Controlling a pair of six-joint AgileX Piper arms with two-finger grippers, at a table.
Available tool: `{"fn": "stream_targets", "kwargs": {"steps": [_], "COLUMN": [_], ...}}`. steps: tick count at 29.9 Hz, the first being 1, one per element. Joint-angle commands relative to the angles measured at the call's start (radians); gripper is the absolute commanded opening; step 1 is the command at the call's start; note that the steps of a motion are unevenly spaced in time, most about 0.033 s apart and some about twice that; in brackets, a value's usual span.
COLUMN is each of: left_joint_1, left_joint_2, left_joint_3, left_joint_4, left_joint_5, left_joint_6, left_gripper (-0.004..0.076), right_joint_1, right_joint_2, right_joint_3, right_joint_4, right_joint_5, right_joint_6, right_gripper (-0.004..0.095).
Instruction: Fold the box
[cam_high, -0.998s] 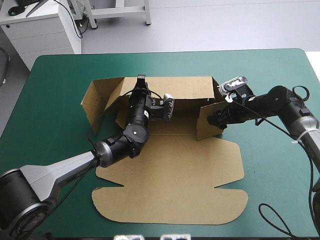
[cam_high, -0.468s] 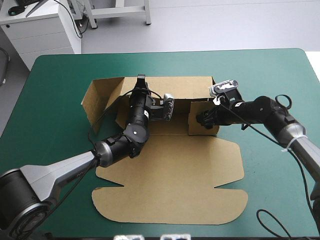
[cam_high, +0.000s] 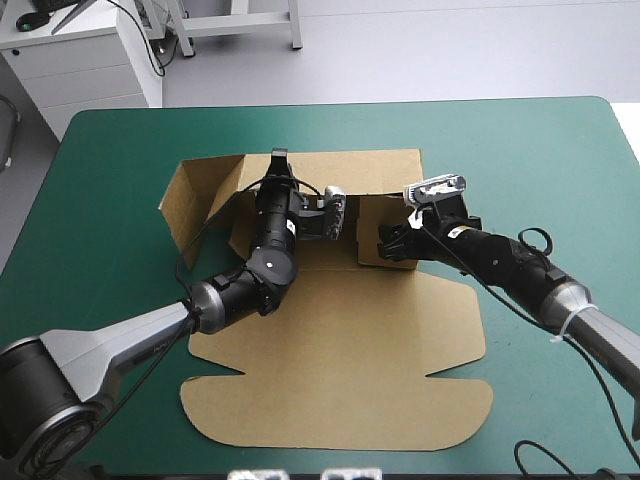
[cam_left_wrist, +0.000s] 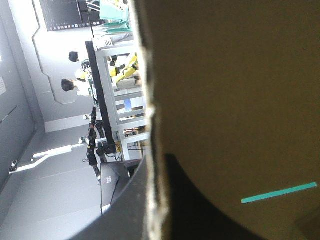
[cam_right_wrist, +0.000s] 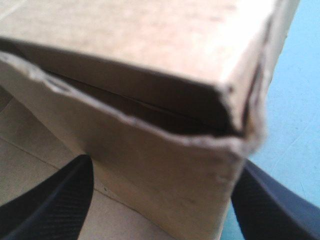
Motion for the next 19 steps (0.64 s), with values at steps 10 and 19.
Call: {"fn": "stream_targets", "kwargs": {"steps": [10,19], "left_joint_1": [-0.001,-0.001], "left_joint_2": [-0.038,-0.038], "left_joint_3": [-0.023,-0.023], "left_joint_4": [0.104,0.104], "left_joint_5": [0.030,0.028], "left_joint_6": [-0.006,-0.006], "left_gripper": [-0.0008,-0.0006], "right_joint_1": [0.010,0.010], "right_joint_2": [-0.034,-0.034], "right_joint_3": [-0.021,-0.021], "right_joint_4": [0.016,0.016], "right_joint_5": [-0.051,-0.053], "right_joint_6": [0.005,0.011], "right_gripper": [-0.0012,-0.0012]}}
